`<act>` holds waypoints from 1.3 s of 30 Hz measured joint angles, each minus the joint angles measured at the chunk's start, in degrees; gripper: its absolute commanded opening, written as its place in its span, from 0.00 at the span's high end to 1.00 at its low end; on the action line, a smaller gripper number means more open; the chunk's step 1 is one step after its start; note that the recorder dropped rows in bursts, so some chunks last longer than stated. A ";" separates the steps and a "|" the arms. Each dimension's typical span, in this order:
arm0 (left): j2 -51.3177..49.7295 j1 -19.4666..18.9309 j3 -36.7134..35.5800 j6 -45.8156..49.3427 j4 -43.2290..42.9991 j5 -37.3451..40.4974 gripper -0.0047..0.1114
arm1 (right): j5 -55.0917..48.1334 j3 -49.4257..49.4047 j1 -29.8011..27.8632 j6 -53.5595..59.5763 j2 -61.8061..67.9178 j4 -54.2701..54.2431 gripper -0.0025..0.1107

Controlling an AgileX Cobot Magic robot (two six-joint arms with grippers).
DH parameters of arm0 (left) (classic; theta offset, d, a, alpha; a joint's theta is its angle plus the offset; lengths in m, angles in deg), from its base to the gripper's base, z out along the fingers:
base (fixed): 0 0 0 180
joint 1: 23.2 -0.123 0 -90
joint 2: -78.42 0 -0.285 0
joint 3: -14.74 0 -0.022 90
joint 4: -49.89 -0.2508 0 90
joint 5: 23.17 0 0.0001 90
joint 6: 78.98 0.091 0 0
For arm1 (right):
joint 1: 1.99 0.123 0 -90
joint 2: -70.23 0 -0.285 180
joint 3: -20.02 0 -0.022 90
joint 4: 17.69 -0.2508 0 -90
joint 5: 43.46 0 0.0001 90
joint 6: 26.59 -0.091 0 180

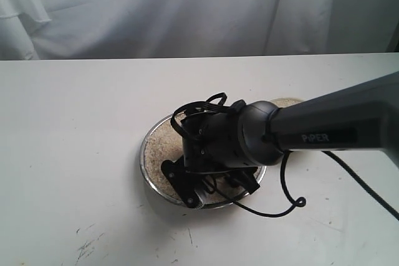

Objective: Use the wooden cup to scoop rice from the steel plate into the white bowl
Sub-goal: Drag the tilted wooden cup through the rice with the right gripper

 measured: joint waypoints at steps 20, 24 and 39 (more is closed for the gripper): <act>0.00 0.00 0.00 0.00 0.00 0.00 0.96 | 5.59 0.00 -0.68 -4.25 -0.21 -3.19 0.98; 0.00 0.00 0.00 0.00 0.00 0.00 0.96 | 7.14 0.00 -1.00 -6.53 -0.21 -3.53 0.98; 0.00 0.00 0.00 0.00 0.00 0.00 0.96 | 7.73 0.00 -1.12 -7.78 -0.21 -3.25 0.98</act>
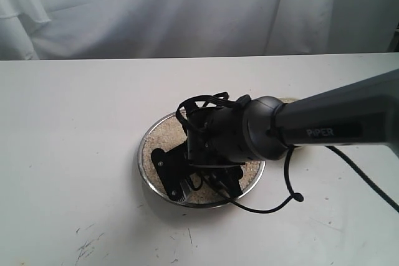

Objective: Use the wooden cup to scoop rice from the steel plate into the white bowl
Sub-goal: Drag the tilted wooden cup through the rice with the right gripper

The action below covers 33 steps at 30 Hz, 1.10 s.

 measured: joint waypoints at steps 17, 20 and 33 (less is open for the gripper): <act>0.00 0.00 0.00 0.00 0.00 0.00 0.96 | 5.37 0.00 -2.34 -5.07 0.00 0.07 0.98; 0.00 0.00 0.00 0.00 0.00 0.00 0.96 | 6.62 0.00 -2.43 -5.19 0.00 -0.17 0.98; 0.00 0.00 0.00 0.00 0.00 0.00 0.96 | 14.20 0.00 -4.83 -7.52 0.19 -6.82 0.98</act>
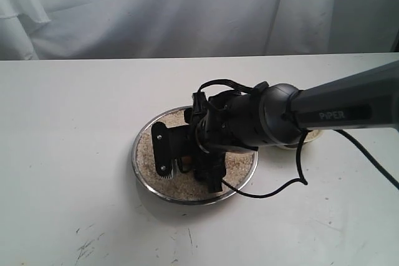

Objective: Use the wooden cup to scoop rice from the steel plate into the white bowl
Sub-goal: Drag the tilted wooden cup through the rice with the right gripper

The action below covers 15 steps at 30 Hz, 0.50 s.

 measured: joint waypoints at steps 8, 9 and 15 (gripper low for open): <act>0.00 0.00 0.00 0.00 0.00 0.00 0.96 | 2.89 0.00 0.03 -1.65 0.04 -2.25 0.98; 0.00 0.00 0.00 0.00 0.00 0.00 0.96 | 3.01 0.00 0.03 -1.84 0.04 -2.25 0.98; 0.00 0.00 0.00 0.00 0.00 0.00 0.96 | 3.33 0.00 -0.26 -3.32 0.04 -2.47 0.98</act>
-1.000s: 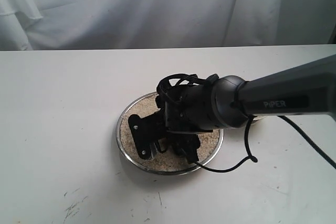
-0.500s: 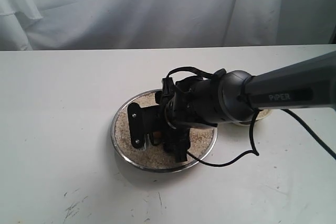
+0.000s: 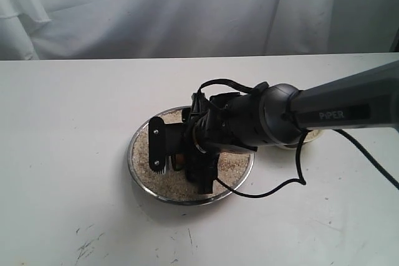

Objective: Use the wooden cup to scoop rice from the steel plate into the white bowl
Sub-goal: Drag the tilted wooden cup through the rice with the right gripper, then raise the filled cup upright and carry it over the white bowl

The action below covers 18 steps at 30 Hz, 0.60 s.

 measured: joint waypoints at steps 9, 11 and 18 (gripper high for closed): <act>0.00 0.00 0.00 0.00 0.00 0.00 0.96 | 0.74 0.00 -0.59 -2.06 -0.75 -0.75 0.98; 0.00 0.00 0.00 0.00 0.00 0.00 0.96 | 0.74 0.00 -0.59 -2.16 -1.47 -1.53 0.98; 0.00 0.00 0.00 0.00 0.00 0.00 0.96 | 1.65 0.00 -0.59 -2.40 -2.65 -5.13 0.98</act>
